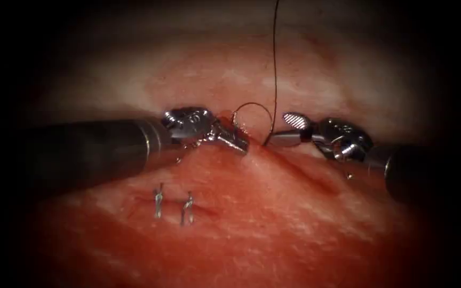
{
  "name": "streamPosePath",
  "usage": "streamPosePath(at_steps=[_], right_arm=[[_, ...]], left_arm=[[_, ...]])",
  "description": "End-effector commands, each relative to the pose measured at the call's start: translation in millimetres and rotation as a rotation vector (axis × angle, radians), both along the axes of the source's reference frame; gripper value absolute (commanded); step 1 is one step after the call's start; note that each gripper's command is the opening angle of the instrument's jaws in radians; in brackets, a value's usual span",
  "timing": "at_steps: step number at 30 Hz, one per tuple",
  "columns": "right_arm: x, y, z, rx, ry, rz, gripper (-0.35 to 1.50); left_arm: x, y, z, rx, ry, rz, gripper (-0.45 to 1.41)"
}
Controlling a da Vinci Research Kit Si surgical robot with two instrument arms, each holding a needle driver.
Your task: Wound Closure
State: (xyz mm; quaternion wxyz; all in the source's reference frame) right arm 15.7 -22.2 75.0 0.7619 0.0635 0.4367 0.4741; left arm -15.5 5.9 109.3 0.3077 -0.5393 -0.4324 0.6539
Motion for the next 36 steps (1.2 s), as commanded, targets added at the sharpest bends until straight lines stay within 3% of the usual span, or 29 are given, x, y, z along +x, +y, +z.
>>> streamPosePath(at_steps=[1,10,16,25,28,29,31,33,36], right_arm=[[1.0,0.5,0.4,-0.03,-0.005,-0.022,1.46],[1.4,0.7,-1.0,-0.064,0.02,-0.087,1.46],[1.4,-0.1,-1.8,-0.062,0.052,-0.11,1.45],[1.5,-0.4,-3.1,-0.072,0.07,-0.132,1.45],[1.6,-0.8,-3.5,-0.077,0.079,-0.143,1.43],[1.9,-1.1,-3.7,-0.073,0.084,-0.152,1.43],[2.0,-1.2,-3.7,-0.073,0.088,-0.154,1.43],[2.5,-1.6,-3.9,-0.075,0.096,-0.158,1.41],[3.4,-2.2,-3.9,-0.079,0.102,-0.177,1.4]], left_arm=[[-0.6,-0.2,0.3,0.07,-0.017,0.003,-0.45],[-0.3,1.6,-3.3,0.394,-0.06,0.062,-0.45],[0.7,3.9,-7.6,0.481,-0.053,0.068,-0.45],[2.2,4.6,-12.0,0.512,-0.039,0.096,-0.45],[2.5,4.0,-13.2,0.38,-0.027,0.092,-0.45],[2.7,3.5,-13.7,0.277,-0.022,0.083,-0.45],[2.9,3.3,-13.9,0.223,-0.025,0.079,-0.45],[3.5,3.1,-14.4,0.064,-0.037,0.063,-0.45],[4.3,3.4,-14.8,-0.013,-0.034,0.052,-0.45]])
